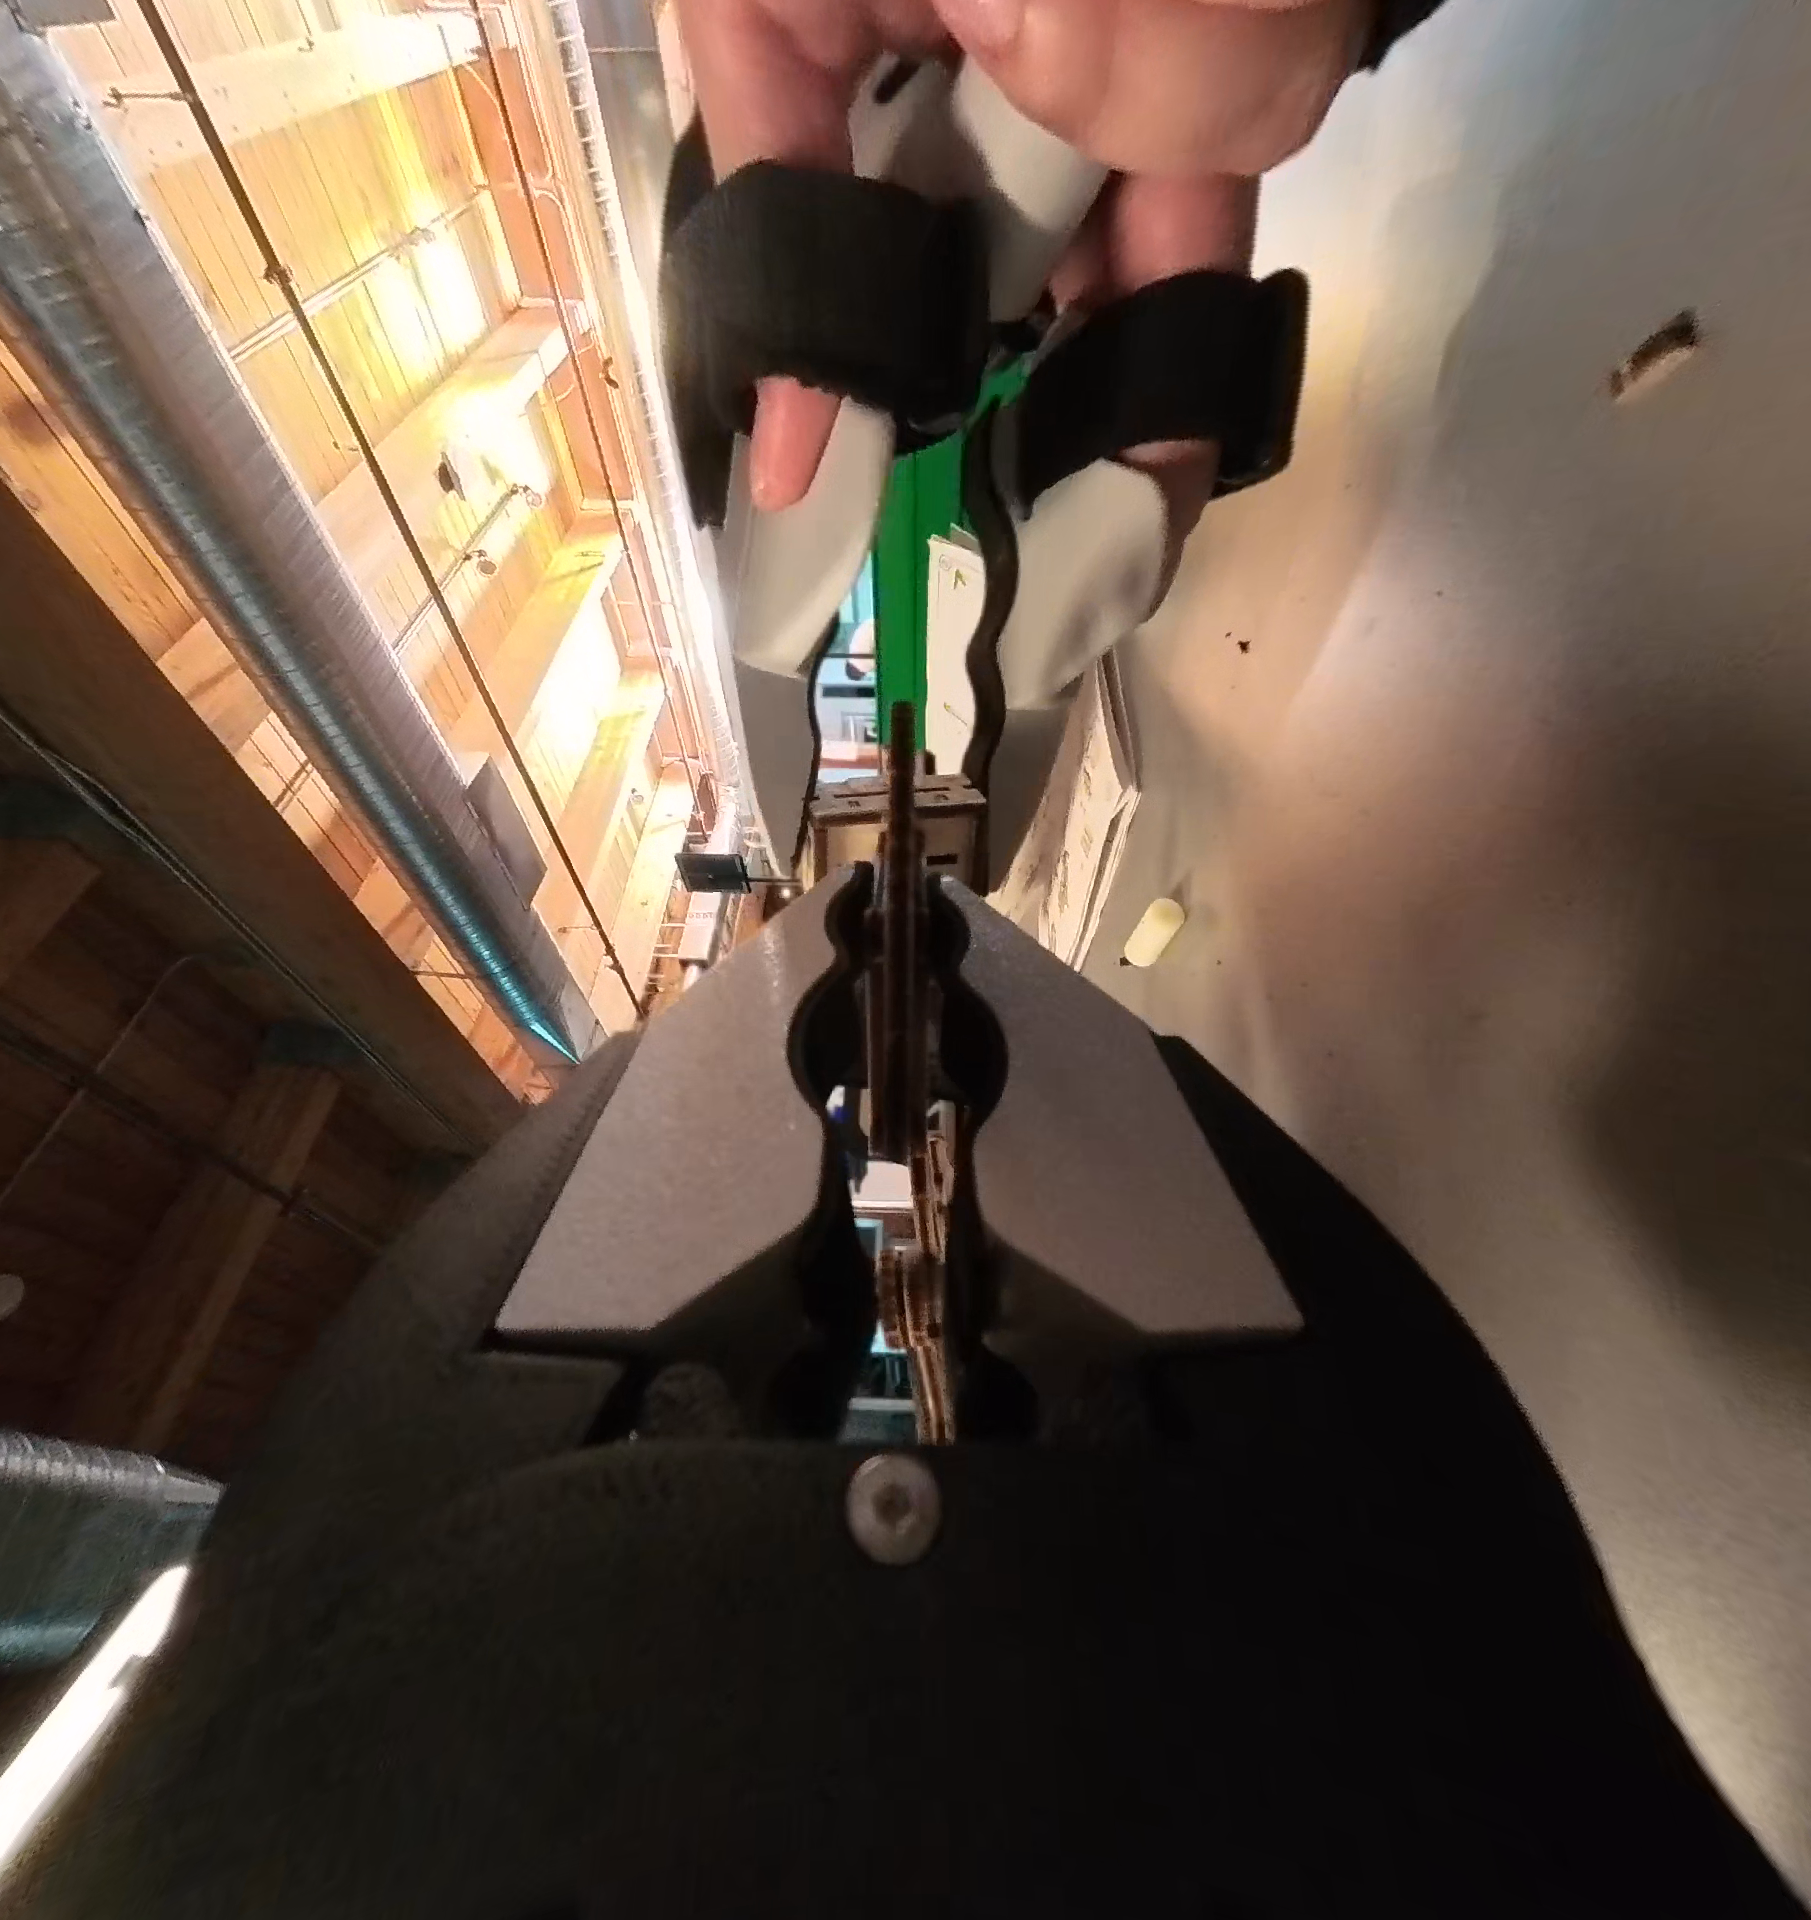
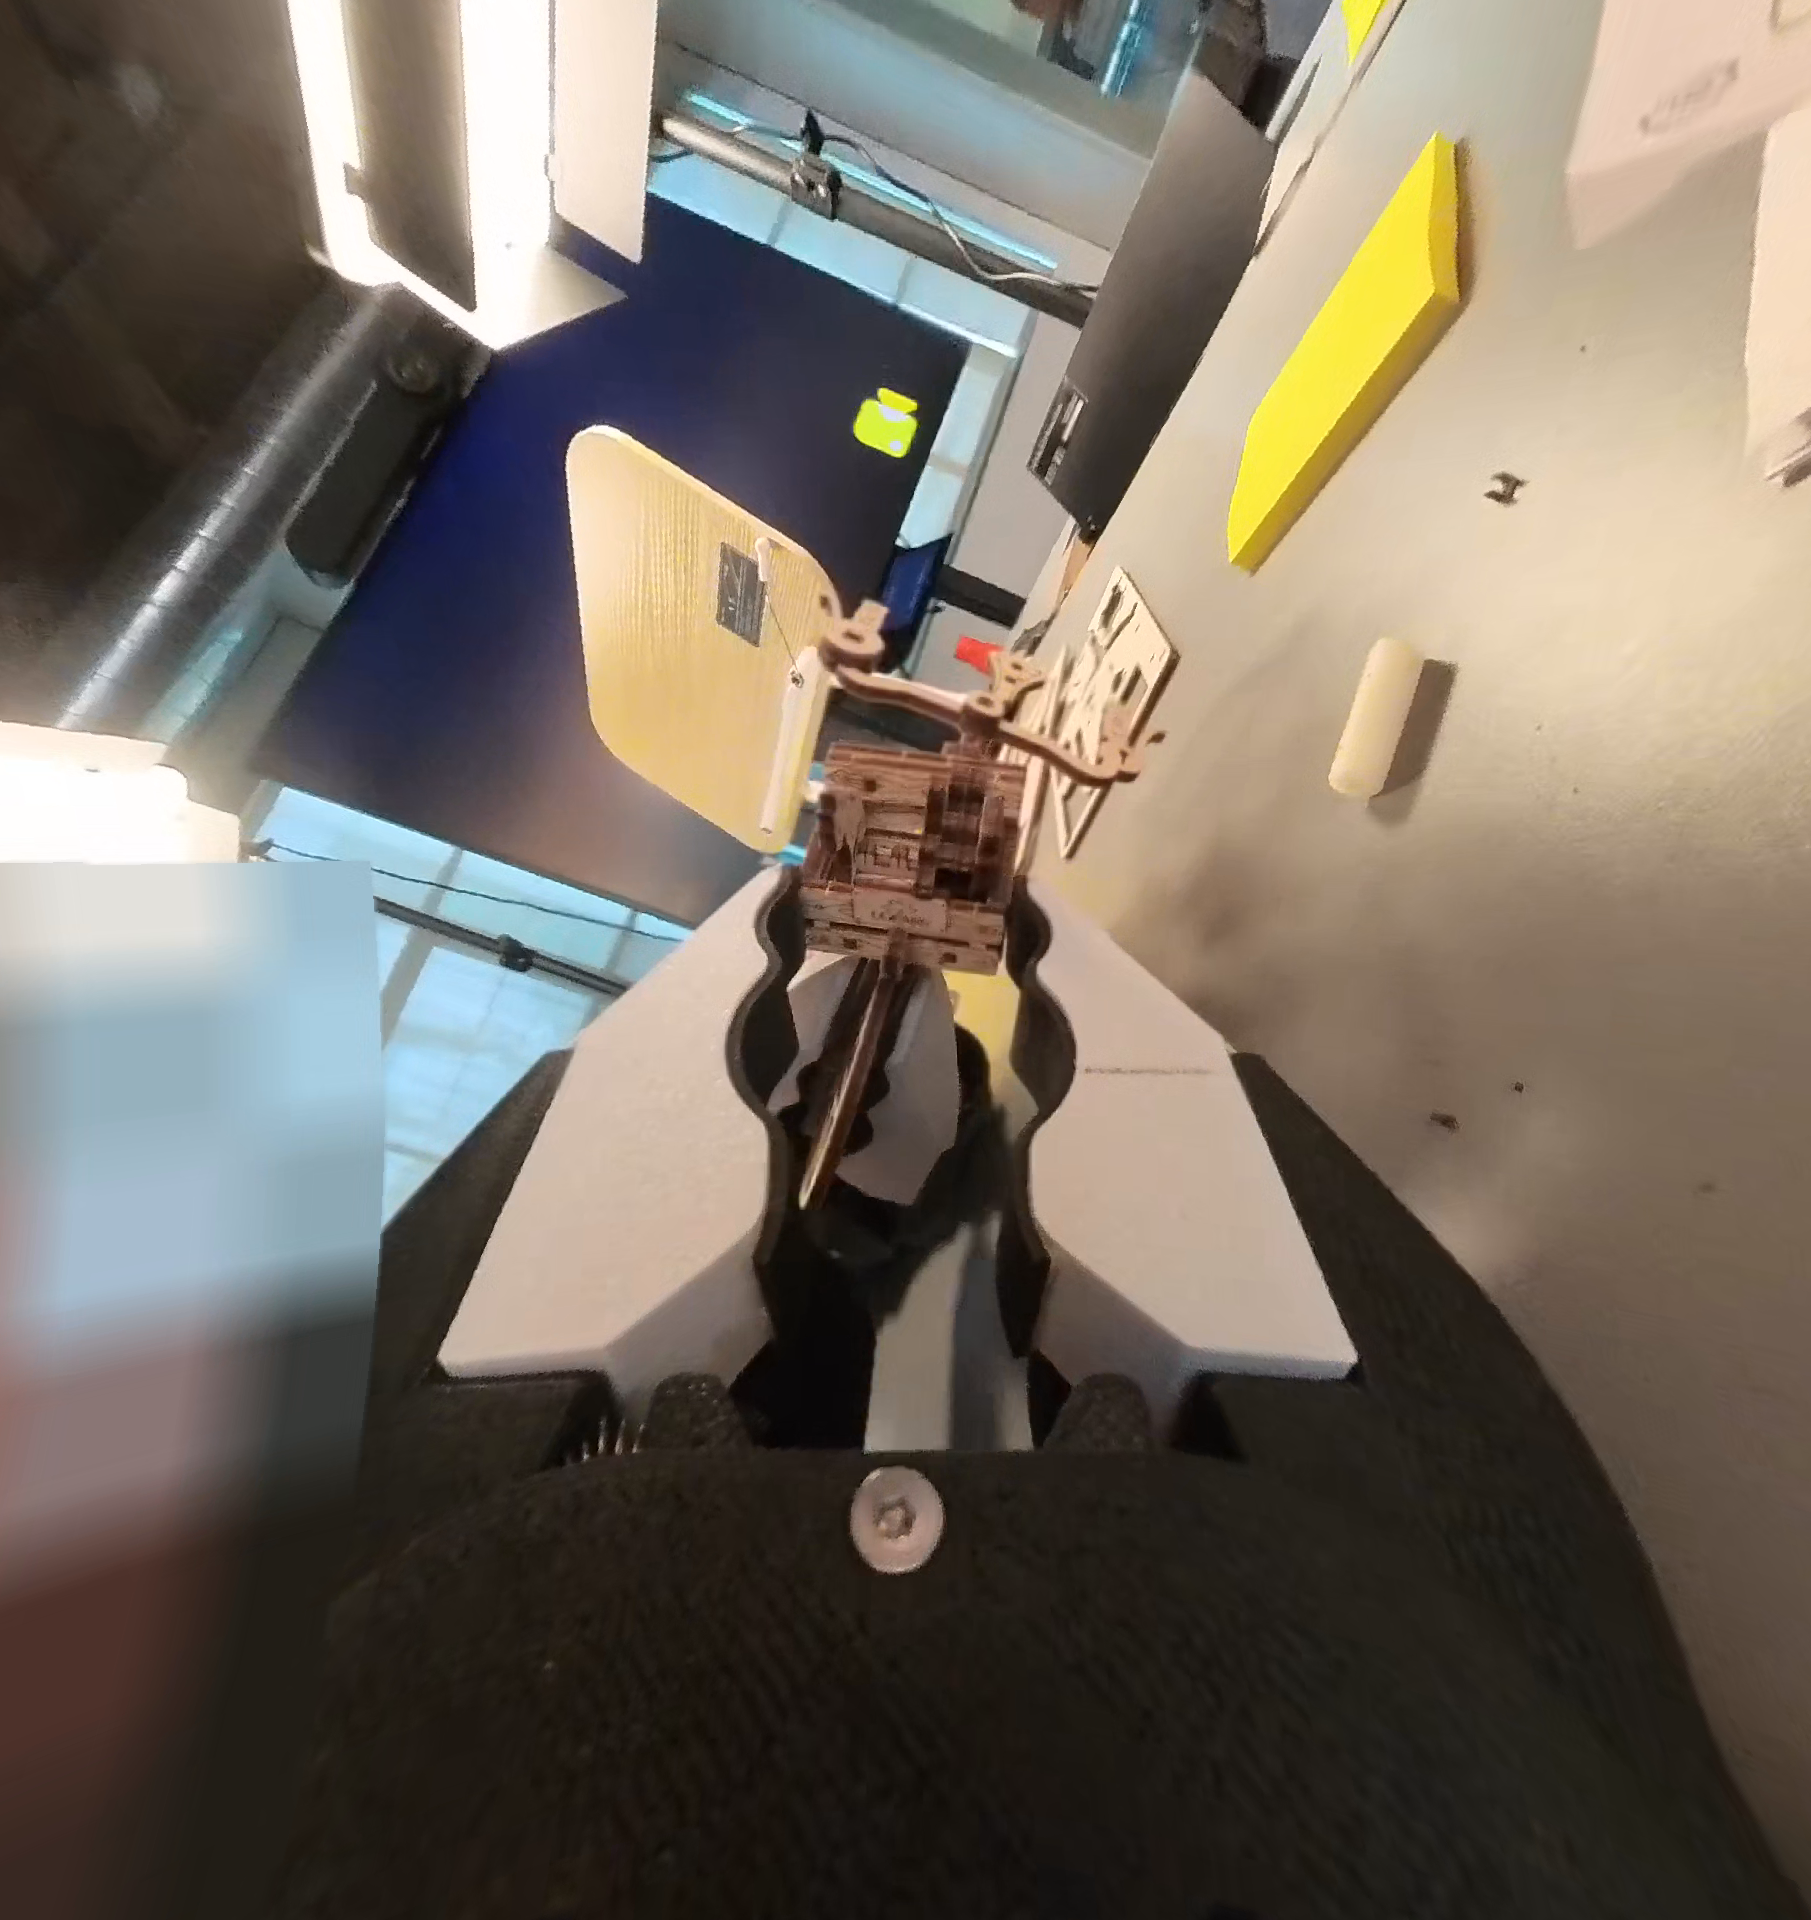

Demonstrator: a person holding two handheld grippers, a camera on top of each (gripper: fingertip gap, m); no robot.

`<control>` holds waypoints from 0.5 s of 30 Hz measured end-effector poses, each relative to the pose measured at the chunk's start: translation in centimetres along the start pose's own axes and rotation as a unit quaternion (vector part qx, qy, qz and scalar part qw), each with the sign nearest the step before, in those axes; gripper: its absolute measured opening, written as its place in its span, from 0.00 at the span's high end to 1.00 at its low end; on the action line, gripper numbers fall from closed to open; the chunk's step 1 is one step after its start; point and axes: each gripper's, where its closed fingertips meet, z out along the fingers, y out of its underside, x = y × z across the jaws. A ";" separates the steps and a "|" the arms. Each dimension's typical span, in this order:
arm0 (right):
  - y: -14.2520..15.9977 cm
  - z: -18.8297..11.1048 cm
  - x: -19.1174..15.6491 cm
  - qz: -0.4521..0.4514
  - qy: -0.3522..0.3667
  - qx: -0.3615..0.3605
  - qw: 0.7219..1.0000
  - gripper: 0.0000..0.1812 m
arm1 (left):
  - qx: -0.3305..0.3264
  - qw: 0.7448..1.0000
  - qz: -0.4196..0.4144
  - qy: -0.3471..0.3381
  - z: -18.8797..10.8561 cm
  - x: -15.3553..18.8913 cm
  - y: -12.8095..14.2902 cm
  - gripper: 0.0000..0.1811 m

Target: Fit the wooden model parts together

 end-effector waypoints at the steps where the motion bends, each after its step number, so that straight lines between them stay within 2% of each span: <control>1: 0.0 0.0 0.0 0.017 -0.009 -0.004 1.000 0.79 | 0.001 1.000 0.005 -0.002 0.0 0.0 0.0 0.97; 5: 0.3 -0.1 0.1 0.067 -0.036 -0.037 0.996 0.79 | 0.006 1.000 0.014 0.001 -0.2 0.2 -0.2 0.97; 9: 0.4 -0.1 0.2 0.034 -0.019 -0.054 0.998 0.79 | 0.006 1.000 0.016 0.000 -0.3 0.1 -0.1 0.96; 15: 0.4 -0.2 0.0 0.042 -0.025 -0.057 0.997 0.79 | 0.006 1.000 0.025 -0.006 -0.6 0.0 -0.2 0.96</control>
